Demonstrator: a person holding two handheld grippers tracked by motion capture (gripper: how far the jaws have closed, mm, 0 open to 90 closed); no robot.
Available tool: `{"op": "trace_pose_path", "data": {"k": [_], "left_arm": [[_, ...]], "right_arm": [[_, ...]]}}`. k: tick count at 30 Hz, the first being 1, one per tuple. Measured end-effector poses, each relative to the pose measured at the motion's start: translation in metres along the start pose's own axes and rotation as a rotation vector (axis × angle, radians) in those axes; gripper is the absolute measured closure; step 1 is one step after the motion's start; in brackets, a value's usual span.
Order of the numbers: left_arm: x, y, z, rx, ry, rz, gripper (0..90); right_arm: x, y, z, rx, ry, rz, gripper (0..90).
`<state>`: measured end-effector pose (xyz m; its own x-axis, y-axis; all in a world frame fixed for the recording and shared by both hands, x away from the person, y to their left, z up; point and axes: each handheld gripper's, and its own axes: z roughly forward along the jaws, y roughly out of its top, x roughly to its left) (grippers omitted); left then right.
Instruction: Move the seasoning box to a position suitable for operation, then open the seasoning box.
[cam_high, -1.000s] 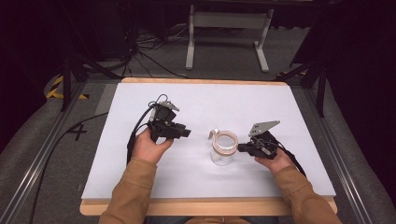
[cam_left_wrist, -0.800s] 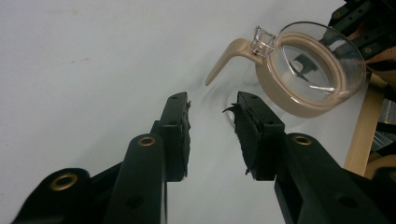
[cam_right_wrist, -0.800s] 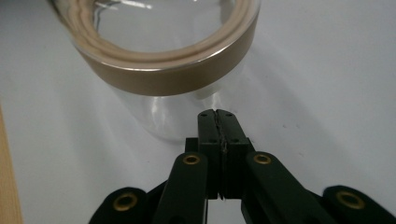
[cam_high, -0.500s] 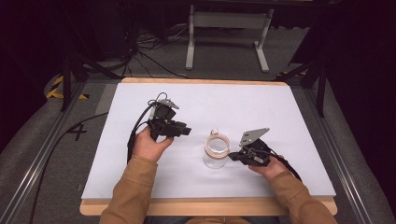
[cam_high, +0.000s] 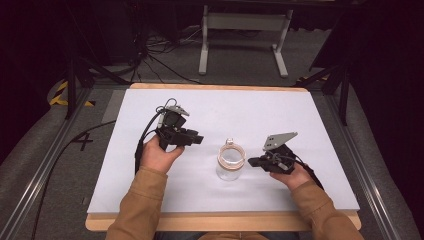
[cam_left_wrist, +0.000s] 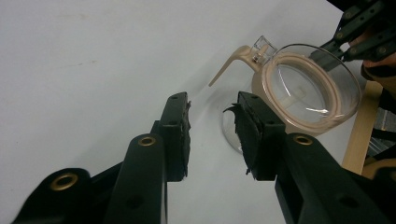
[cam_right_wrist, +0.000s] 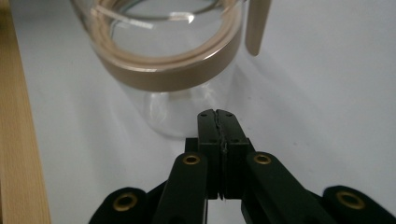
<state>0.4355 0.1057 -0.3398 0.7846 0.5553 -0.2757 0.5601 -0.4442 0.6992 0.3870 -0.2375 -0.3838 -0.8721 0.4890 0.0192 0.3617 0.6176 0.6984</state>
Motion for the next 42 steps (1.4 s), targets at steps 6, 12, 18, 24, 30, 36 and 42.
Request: {"op": "trace_pose_path", "data": {"k": [6,12,18,24,30,36,42], "left_arm": [[0.0,-0.001,-0.006,-0.022,0.001,-0.016,64.5],[0.001,-0.002,-0.009,-0.031,0.002,-0.015,63.8],[0.001,-0.002,-0.009,-0.022,0.003,-0.021,59.6],[0.001,-0.006,-0.013,-0.027,0.012,-0.031,58.8],[0.003,-0.012,-0.021,-0.036,0.017,-0.051,59.5],[0.003,-0.017,-0.025,-0.028,0.004,-0.055,65.0],[0.001,-0.019,-0.026,-0.018,-0.005,-0.048,68.0]], "right_arm": [[-0.008,0.008,-0.017,-0.091,0.008,0.051,89.5],[-0.011,0.024,-0.027,-0.168,0.03,0.077,89.5],[-0.014,0.045,-0.025,-0.197,0.028,0.079,89.5],[-0.019,0.062,-0.012,-0.18,0.05,0.083,89.5],[-0.025,0.072,0.008,-0.168,0.074,0.092,89.5],[-0.03,0.072,0.021,-0.144,0.084,0.1,89.5],[-0.032,0.072,0.025,-0.149,0.085,0.1,89.4]]}}
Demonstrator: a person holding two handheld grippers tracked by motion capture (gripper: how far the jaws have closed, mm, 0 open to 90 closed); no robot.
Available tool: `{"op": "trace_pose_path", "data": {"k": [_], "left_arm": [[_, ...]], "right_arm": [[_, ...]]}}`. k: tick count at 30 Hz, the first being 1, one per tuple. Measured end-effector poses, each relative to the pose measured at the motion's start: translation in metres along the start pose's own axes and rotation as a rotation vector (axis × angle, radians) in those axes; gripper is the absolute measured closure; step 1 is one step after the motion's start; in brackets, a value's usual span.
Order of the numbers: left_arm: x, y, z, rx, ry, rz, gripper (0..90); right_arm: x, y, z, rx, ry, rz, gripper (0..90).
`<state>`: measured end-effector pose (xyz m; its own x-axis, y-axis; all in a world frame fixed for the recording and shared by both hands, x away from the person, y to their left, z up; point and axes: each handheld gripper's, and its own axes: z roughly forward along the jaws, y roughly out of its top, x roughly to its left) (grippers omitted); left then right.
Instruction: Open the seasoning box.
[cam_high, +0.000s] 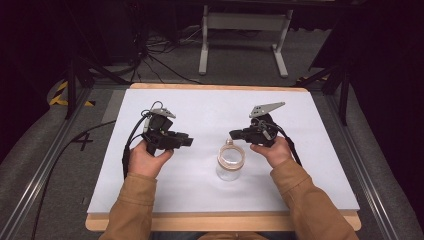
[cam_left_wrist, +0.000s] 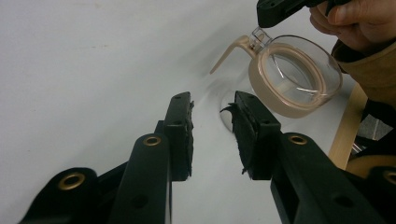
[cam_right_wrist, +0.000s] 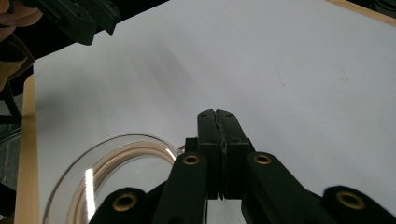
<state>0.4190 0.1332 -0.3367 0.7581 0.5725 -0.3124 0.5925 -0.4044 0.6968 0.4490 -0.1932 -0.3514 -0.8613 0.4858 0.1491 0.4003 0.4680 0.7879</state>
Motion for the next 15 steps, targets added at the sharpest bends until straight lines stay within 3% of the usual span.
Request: {"op": "trace_pose_path", "data": {"k": [7,10,15], "left_arm": [[-0.004,0.002,0.005,0.007,-0.031,0.01,70.1],[-0.008,0.003,0.008,0.008,-0.08,0.011,72.3],[-0.015,0.005,0.014,0.03,-0.113,0.023,75.3]], "right_arm": [[-0.002,0.0,0.001,-0.001,0.008,0.004,89.5],[-0.001,0.001,0.001,0.004,0.002,-0.004,89.5],[-0.002,0.001,0.001,0.005,0.006,0.002,89.5]]}}
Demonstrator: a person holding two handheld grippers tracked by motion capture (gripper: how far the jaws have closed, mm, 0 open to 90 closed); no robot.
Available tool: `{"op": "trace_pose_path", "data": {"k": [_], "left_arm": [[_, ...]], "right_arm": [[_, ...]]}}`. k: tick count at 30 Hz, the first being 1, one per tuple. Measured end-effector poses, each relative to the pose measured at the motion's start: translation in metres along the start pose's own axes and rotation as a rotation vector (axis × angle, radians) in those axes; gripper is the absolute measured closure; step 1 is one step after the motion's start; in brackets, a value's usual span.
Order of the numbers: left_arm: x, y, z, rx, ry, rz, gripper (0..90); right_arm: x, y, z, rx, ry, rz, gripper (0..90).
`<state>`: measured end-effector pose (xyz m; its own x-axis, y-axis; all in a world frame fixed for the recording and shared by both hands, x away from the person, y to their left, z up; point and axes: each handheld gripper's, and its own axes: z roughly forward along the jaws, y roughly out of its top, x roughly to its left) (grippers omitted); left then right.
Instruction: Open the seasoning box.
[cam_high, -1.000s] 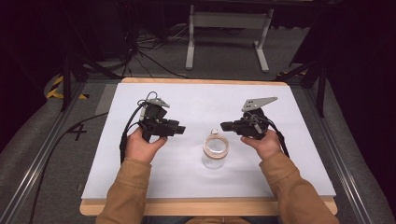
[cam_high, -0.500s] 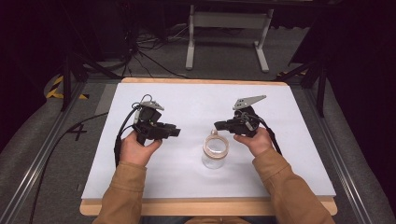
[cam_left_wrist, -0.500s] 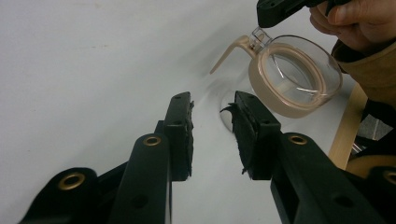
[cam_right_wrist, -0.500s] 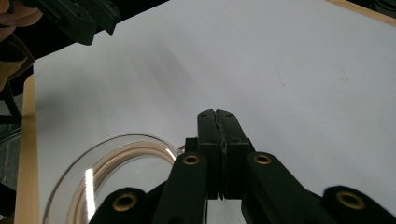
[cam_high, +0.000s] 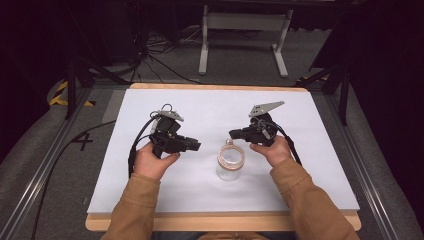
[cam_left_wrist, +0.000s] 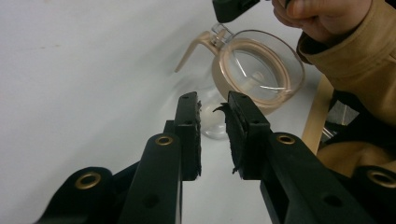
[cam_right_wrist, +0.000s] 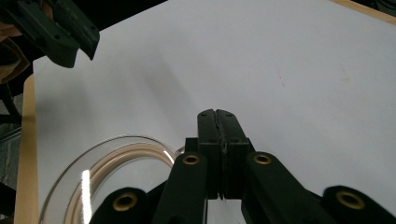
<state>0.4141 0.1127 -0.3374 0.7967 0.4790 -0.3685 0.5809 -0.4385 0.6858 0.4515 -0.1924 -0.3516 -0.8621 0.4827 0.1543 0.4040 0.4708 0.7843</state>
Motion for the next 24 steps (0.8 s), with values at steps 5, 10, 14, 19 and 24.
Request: {"op": "trace_pose_path", "data": {"k": [5,10,14,19,24], "left_arm": [[-0.008,0.003,0.008,0.035,-0.018,0.029,77.2],[-0.012,0.005,0.014,0.064,-0.028,0.054,78.7],[-0.015,0.005,0.017,0.073,-0.032,0.061,78.9],[-0.018,0.006,0.024,0.098,-0.046,0.073,79.3],[-0.021,0.006,0.033,0.137,-0.053,0.087,79.8]], "right_arm": [[0.0,0.0,0.0,-0.002,0.001,0.001,89.5],[0.001,0.0,0.0,-0.001,-0.007,-0.006,89.6],[0.0,-0.001,0.0,-0.003,-0.004,-0.004,89.5],[0.0,-0.001,0.0,-0.005,-0.003,-0.004,89.6],[0.0,-0.001,0.0,-0.006,-0.004,-0.004,89.5]]}}
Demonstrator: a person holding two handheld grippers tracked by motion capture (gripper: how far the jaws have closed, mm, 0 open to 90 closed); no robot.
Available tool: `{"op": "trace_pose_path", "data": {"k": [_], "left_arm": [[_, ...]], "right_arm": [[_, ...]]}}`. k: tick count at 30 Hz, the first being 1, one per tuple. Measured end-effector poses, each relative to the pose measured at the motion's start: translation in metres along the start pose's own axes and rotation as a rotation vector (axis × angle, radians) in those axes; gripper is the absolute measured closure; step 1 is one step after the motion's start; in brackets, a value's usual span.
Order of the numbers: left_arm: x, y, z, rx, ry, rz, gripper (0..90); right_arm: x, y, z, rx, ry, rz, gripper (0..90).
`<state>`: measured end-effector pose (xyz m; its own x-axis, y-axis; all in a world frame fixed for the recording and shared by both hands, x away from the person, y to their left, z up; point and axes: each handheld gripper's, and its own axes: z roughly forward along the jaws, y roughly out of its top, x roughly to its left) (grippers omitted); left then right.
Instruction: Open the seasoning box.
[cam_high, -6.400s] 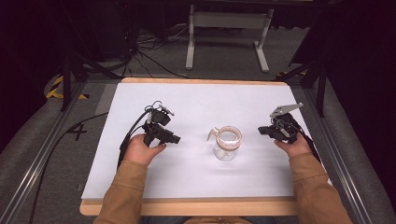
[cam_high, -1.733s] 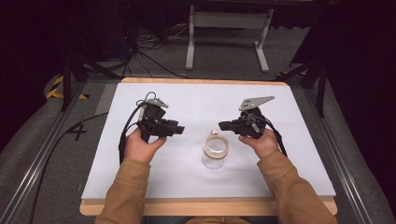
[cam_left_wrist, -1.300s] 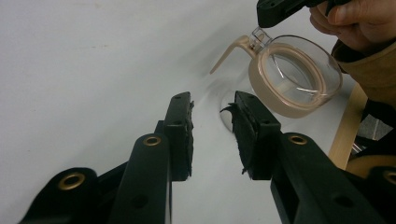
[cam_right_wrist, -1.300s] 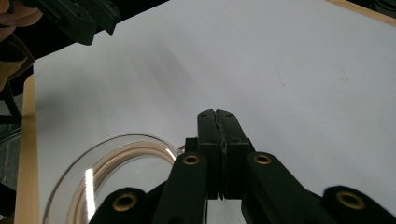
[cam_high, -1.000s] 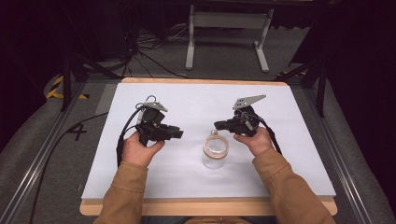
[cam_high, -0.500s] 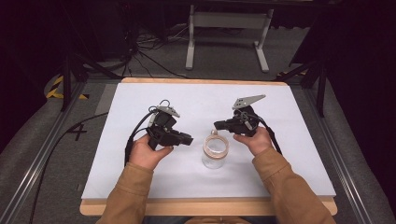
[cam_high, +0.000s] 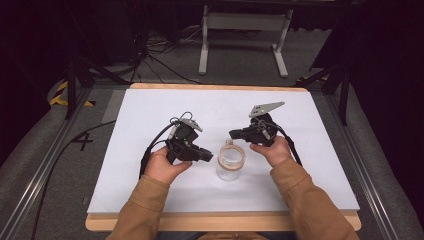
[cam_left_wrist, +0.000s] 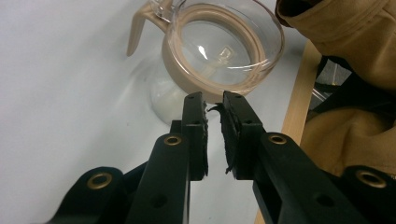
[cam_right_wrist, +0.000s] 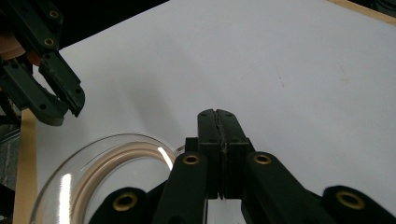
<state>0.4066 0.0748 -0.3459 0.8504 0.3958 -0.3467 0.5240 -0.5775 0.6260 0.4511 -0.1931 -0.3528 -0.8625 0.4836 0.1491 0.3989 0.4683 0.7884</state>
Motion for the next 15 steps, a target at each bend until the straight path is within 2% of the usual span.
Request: {"op": "trace_pose_path", "data": {"k": [8,15], "left_arm": [[-0.006,0.004,0.015,0.055,-0.007,0.032,79.9],[-0.011,0.007,0.021,0.055,-0.001,0.044,79.9]], "right_arm": [[-0.001,-0.001,0.0,-0.001,0.001,0.004,89.5],[-0.001,-0.002,0.0,-0.003,0.001,0.006,89.5]]}}
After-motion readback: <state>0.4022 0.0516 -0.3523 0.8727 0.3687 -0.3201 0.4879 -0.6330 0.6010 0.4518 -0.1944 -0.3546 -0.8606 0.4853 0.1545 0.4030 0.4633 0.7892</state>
